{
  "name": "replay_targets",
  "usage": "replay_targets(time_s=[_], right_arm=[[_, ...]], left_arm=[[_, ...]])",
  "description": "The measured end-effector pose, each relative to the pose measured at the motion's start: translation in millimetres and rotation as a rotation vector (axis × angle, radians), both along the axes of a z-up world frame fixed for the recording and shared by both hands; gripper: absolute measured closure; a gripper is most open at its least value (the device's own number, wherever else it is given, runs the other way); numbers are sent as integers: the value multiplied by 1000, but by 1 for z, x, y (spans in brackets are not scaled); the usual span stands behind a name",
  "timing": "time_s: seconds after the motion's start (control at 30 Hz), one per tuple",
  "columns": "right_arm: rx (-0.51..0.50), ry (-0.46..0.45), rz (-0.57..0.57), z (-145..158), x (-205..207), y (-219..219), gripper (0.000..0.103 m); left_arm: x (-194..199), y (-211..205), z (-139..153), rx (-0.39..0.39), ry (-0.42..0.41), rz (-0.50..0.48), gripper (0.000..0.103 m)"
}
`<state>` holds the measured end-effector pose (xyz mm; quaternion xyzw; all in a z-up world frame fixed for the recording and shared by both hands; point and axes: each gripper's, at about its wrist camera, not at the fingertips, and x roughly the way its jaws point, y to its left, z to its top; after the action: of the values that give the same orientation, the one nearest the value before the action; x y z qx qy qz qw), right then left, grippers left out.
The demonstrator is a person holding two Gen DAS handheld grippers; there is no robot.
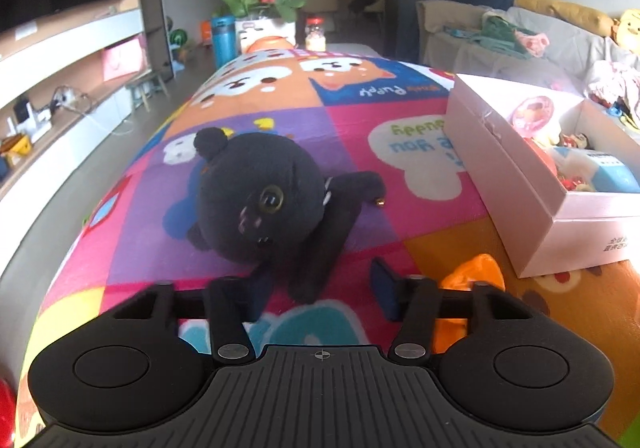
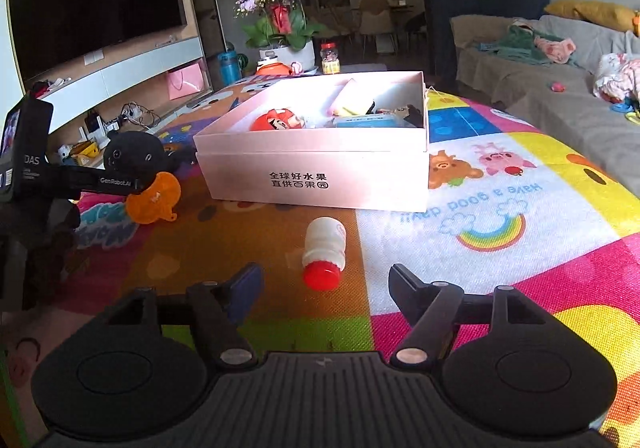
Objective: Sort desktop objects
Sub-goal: 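Grasp the orange plastic cup with the left gripper and set it down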
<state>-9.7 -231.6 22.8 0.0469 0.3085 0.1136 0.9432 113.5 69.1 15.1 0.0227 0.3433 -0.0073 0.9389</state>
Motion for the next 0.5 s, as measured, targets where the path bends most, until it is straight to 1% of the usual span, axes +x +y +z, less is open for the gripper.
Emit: replay_targets(time_s=[0.1, 0.2, 0.33, 0.43, 0.5], right_arm=[[4, 6, -2, -1, 1, 0, 32], [1, 5, -1, -1, 2, 1, 30], [-8, 0, -4, 0, 0, 3, 28], [-15, -2, -8, 0, 0, 4, 27], [-20, -2, -10, 0, 0, 5, 25]], left_arm=[[-8, -5, 3, 14, -13, -19, 78], [-24, -12, 7, 15, -30, -72, 86], [-47, -15, 12, -28, -26, -128, 84], [-62, -18, 16, -57, -45, -152, 76], [-66, -20, 17, -114, -32, -193, 65]])
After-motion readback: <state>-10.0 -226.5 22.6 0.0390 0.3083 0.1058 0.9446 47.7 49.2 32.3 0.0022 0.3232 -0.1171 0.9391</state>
